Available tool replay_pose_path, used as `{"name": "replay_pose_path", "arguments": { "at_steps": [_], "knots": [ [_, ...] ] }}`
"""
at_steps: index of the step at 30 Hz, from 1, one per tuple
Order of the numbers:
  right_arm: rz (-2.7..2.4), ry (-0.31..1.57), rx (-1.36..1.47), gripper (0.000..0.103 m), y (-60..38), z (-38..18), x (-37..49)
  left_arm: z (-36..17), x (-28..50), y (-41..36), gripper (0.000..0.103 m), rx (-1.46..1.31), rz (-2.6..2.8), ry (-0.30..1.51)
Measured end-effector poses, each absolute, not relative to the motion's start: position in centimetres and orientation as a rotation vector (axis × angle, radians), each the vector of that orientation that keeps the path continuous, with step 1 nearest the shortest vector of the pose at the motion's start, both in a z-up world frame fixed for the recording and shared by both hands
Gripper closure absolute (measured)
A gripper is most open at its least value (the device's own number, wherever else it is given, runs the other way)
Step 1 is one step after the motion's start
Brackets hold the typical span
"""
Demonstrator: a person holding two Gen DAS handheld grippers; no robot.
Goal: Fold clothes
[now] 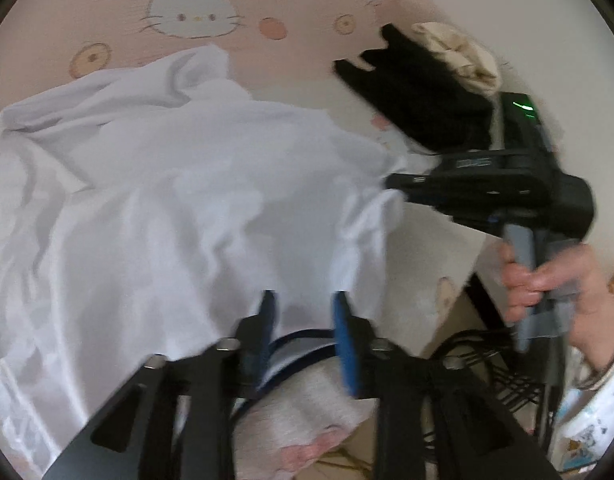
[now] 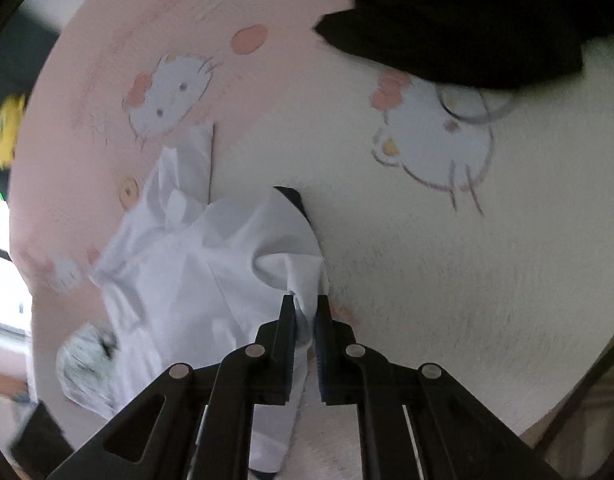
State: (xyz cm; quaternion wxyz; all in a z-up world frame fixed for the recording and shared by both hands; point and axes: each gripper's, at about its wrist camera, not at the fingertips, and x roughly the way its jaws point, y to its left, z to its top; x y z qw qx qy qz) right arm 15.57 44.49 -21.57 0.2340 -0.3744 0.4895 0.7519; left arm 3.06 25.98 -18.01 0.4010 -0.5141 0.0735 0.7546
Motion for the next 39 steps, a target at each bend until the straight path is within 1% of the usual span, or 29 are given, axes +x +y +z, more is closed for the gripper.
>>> {"name": "replay_pose_path", "arguments": {
  "at_steps": [1,3,4,5,7,9,11,15,20,24,27,29,30,31,32,33,34,35,38,39],
  "knots": [
    [2.058,1.369,-1.026,0.087,44.8,-21.6,16.1,-18.0,3.0,25.8,0.052,-1.302,1.922,0.189],
    [2.058,1.378,-1.044,0.060,44.4,-21.2,16.2,-18.0,2.8,25.4,0.052,-1.311,1.934,0.181],
    [2.060,1.376,-1.056,0.054,44.1,-21.0,16.1,-17.9,3.0,25.2,0.052,-1.307,1.940,0.190],
    [2.069,1.371,-1.068,0.051,43.8,-20.8,16.0,-17.9,3.2,25.1,0.052,-1.301,1.948,0.204],
    [2.098,1.346,-1.082,0.050,43.1,-20.2,16.1,-17.7,3.9,25.3,0.052,-1.253,1.983,0.292],
    [2.120,1.332,-1.099,0.042,42.1,-19.7,16.2,-17.6,4.5,25.4,0.052,-1.209,2.008,0.373],
    [2.124,1.323,-1.130,0.040,41.5,-19.8,16.0,-17.6,5.2,25.3,0.052,-1.175,2.019,0.438],
    [2.124,1.297,-1.194,0.040,40.5,-20.3,15.3,-17.9,6.3,25.4,0.052,-1.123,2.035,0.504],
    [2.079,1.406,-1.181,0.040,40.1,-20.1,15.7,-18.4,7.3,26.0,0.052,-1.070,2.043,0.583],
    [2.112,1.332,-1.223,0.040,39.2,-19.9,14.3,-19.2,8.1,26.9,0.052,-0.971,2.061,0.756],
    [2.116,1.319,-1.254,0.040,38.9,-20.4,13.2,-19.8,8.6,27.2,0.052,-0.888,2.086,0.887],
    [2.140,1.247,-1.274,0.040,38.6,-20.5,12.3,-20.1,8.8,27.3,0.052,-0.824,2.118,0.975],
    [2.137,1.167,-1.303,0.047,38.5,-20.7,11.8,-20.3,8.8,27.2,0.052,-0.799,2.139,1.012],
    [2.126,1.070,-1.344,0.057,38.2,-20.9,11.3,-20.5,8.6,27.0,0.052,-0.808,2.134,1.016],
    [2.116,0.998,-1.374,0.077,38.1,-21.0,11.0,-20.7,8.5,26.9,0.056,-0.824,2.125,1.013],
    [2.107,0.944,-1.397,0.088,37.9,-21.2,11.0,-20.8,8.3,26.7,0.077,-0.839,2.115,1.011],
    [2.100,0.924,-1.401,0.089,37.8,-21.3,11.2,-21.0,8.1,26.5,0.086,-0.854,2.105,1.009],
    [2.096,0.929,-1.389,0.090,37.9,-21.3,11.7,-21.1,8.0,26.1,0.089,-0.865,2.108,1.008],
    [2.045,1.024,-1.387,0.090,38.6,-22.0,13.8,-21.3,7.7,24.9,0.090,-0.900,2.124,0.999],
    [2.032,1.056,-1.385,0.091,38.9,-22.3,14.4,-21.4,7.5,24.5,0.090,-0.924,2.132,0.984]
  ]
}}
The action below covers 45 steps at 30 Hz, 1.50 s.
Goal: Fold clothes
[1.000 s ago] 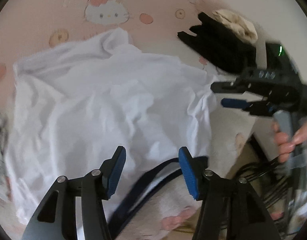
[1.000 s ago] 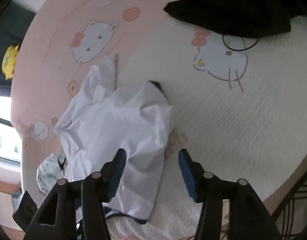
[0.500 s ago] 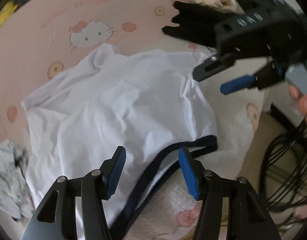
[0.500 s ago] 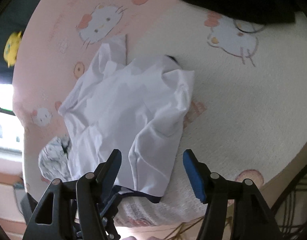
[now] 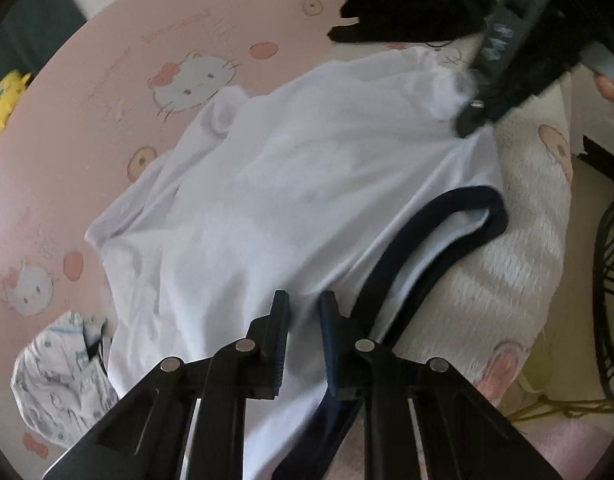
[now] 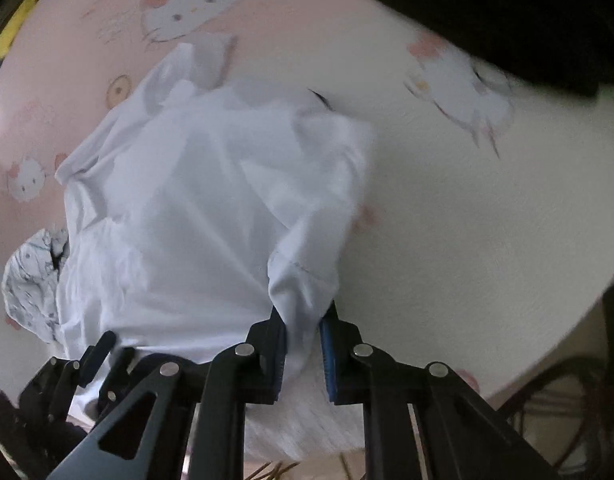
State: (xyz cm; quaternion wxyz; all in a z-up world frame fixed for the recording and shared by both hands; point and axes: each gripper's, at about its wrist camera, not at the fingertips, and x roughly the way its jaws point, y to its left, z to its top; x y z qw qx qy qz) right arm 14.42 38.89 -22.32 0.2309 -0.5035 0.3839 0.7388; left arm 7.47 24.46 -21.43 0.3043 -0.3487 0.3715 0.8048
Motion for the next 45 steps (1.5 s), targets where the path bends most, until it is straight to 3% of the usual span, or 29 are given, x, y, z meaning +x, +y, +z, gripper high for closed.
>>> {"name": "replay_pose_path", "arguments": {
  "at_steps": [4,10,11,12,13,14,15,17,18,23,39,45],
  "knots": [
    [2.030,1.103,-1.365,0.094,39.1,-22.8,15.8,-21.7,7.1,22.7,0.089,-0.968,2.172,0.925],
    [2.107,0.921,-1.399,0.087,36.9,-21.6,14.7,-20.0,7.2,21.3,0.089,-0.969,2.244,0.750],
    [2.122,0.920,-1.388,0.080,36.6,-21.2,14.8,-19.6,7.3,21.1,0.089,-0.973,2.252,0.724],
    [2.133,0.913,-1.377,0.061,36.2,-20.8,14.8,-19.1,7.2,20.9,0.088,-0.988,2.255,0.685],
    [2.152,0.883,-1.368,0.051,35.7,-20.2,14.9,-18.6,7.1,20.7,0.086,-1.005,2.257,0.642],
    [2.176,0.838,-1.359,0.039,35.2,-19.5,14.9,-18.3,7.2,20.4,0.078,-1.014,2.261,0.610],
    [2.199,0.782,-1.358,0.036,34.6,-18.8,14.7,-17.8,7.2,19.9,0.063,-1.028,2.270,0.556],
    [2.248,0.624,-1.372,0.035,33.0,-17.4,13.7,-17.1,7.0,19.1,0.037,-1.033,2.312,0.483],
    [2.283,0.552,-1.378,0.034,32.1,-16.6,13.2,-16.8,7.1,18.6,0.035,-1.022,2.345,0.463],
    [2.449,0.370,-1.435,0.033,28.4,-14.4,12.2,-16.3,6.9,16.4,0.035,-1.002,2.416,0.521],
    [2.575,0.323,-1.644,0.033,19.2,-15.6,4.1,-17.2,4.2,6.9,0.035,-1.127,2.553,0.323],
    [2.675,0.174,-1.725,0.033,15.4,-15.9,2.3,-18.1,4.0,4.6,0.035,-1.202,2.545,0.268]
  ]
}}
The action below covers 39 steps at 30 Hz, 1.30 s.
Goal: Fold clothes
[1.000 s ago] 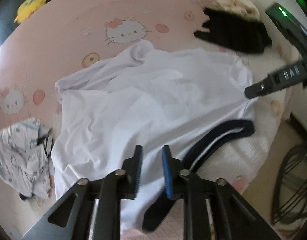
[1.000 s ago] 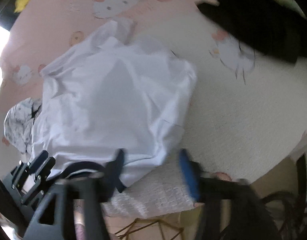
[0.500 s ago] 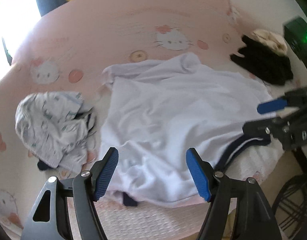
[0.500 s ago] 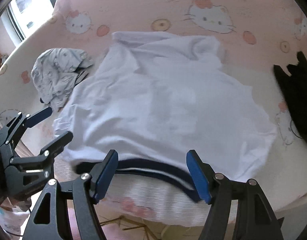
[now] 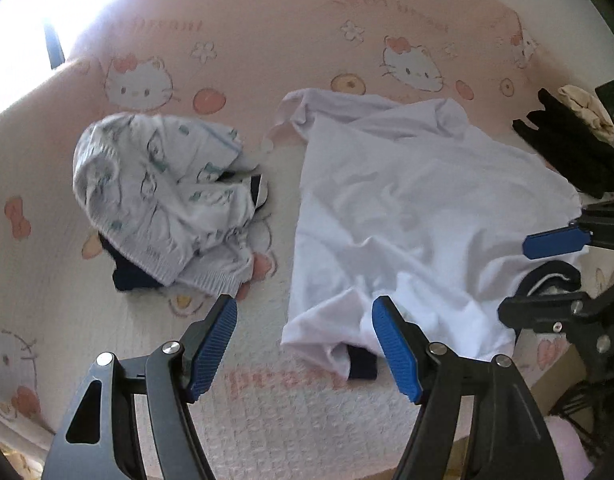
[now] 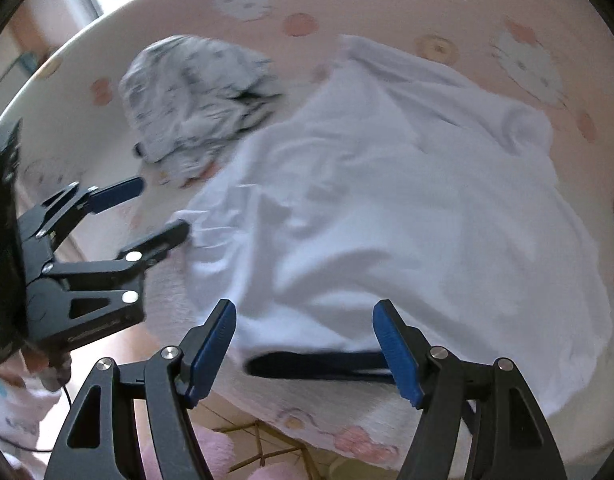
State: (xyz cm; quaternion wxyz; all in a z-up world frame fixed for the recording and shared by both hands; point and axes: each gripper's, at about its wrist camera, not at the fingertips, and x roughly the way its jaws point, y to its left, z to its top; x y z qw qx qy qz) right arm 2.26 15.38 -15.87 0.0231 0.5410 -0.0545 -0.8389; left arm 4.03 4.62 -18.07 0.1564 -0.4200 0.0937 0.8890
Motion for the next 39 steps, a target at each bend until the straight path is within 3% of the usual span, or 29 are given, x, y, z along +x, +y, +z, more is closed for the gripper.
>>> {"name": "replay_pose_path", "arguments": {
  "at_steps": [12,25,26,29,32,36,39],
  "knots": [
    [-2.553,-0.087,1.726,0.032,13.4,-17.4,3.2,-19.7,4.1,3.2,0.035,-1.299,2.485,0.189],
    [-2.585,0.220,1.685,0.033,11.1,-19.7,1.2,-21.6,3.7,3.2,0.035,-1.377,2.444,0.141],
    [-2.586,0.232,1.681,0.036,11.1,-19.7,1.1,-21.6,3.7,3.3,0.035,-1.377,2.445,0.142],
    [-2.568,0.234,1.655,0.090,10.9,-19.4,0.9,-21.6,3.5,3.5,0.035,-1.376,2.443,0.136],
    [-2.588,0.220,1.644,0.094,11.0,-18.8,0.8,-21.5,3.2,4.0,0.035,-1.370,2.418,0.116],
    [-2.625,0.055,1.613,0.094,12.4,-17.4,0.7,-21.8,2.8,5.1,0.035,-1.353,2.392,0.128],
    [-2.683,0.064,1.595,0.094,13.5,-16.3,0.7,-22.3,2.3,6.1,0.035,-1.342,2.415,0.184]
  ]
}}
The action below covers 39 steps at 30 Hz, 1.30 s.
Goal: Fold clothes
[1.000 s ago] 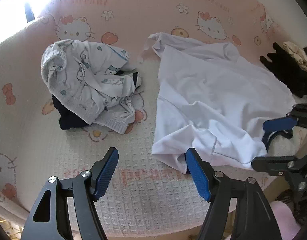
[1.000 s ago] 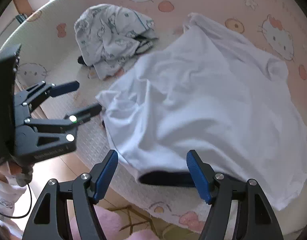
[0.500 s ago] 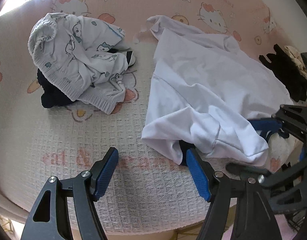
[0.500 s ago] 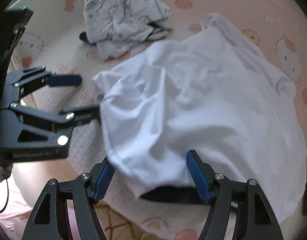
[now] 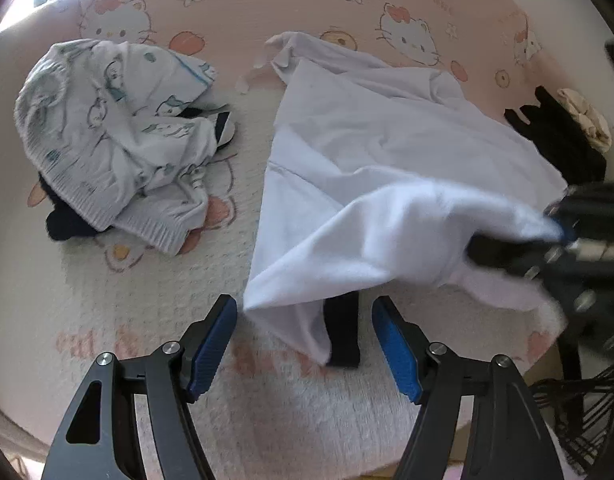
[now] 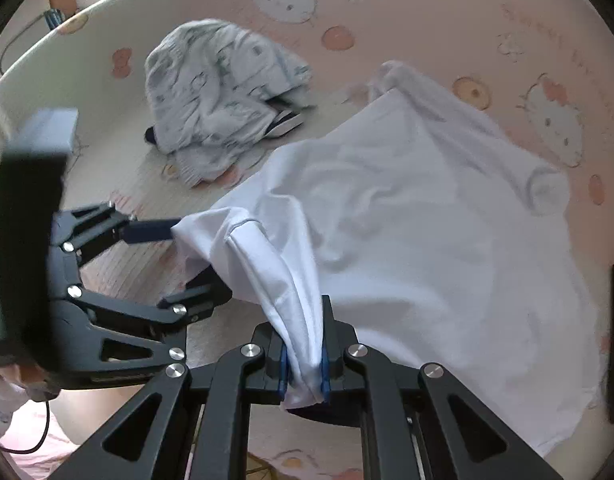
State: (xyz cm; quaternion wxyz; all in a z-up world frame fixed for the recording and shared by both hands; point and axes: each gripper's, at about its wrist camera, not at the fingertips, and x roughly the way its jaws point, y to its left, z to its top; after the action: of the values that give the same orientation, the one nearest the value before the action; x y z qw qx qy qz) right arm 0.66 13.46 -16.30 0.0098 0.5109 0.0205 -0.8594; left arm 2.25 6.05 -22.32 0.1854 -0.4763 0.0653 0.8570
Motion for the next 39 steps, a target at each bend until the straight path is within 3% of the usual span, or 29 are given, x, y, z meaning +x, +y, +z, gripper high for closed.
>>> {"name": "replay_pose_path", "arguments": {
  "at_steps": [2,4,6,8,14,17,32,39],
  "knots": [
    [-2.705,0.063,1.593,0.094,14.1,-15.9,0.6,-22.2,2.4,6.6,0.035,-1.317,2.431,0.231],
    [-2.717,0.018,1.591,0.094,14.9,-15.5,0.5,-22.1,2.0,7.1,0.047,-1.292,2.445,0.280],
    [-2.729,-0.025,1.593,0.094,15.5,-15.3,0.7,-22.1,1.6,7.3,0.076,-1.264,2.454,0.324],
    [-2.738,-0.050,1.614,0.094,16.0,-15.8,0.9,-21.9,1.3,7.2,0.093,-1.228,2.488,0.330],
    [-2.642,-0.271,1.699,0.094,16.8,-18.0,2.0,-19.2,0.8,4.4,0.097,-1.104,2.577,0.160],
    [-2.591,-0.333,1.696,0.094,15.7,-18.5,2.1,-18.2,0.8,3.8,0.097,-1.071,2.611,0.187],
    [-2.445,-0.241,1.726,0.093,10.5,-20.4,1.2,-16.5,0.3,0.2,0.094,-1.059,2.705,0.286],
    [-2.409,-0.309,1.712,0.086,10.4,-20.9,1.7,-15.2,0.2,-3.5,0.094,-1.026,2.795,0.168]
  ]
}}
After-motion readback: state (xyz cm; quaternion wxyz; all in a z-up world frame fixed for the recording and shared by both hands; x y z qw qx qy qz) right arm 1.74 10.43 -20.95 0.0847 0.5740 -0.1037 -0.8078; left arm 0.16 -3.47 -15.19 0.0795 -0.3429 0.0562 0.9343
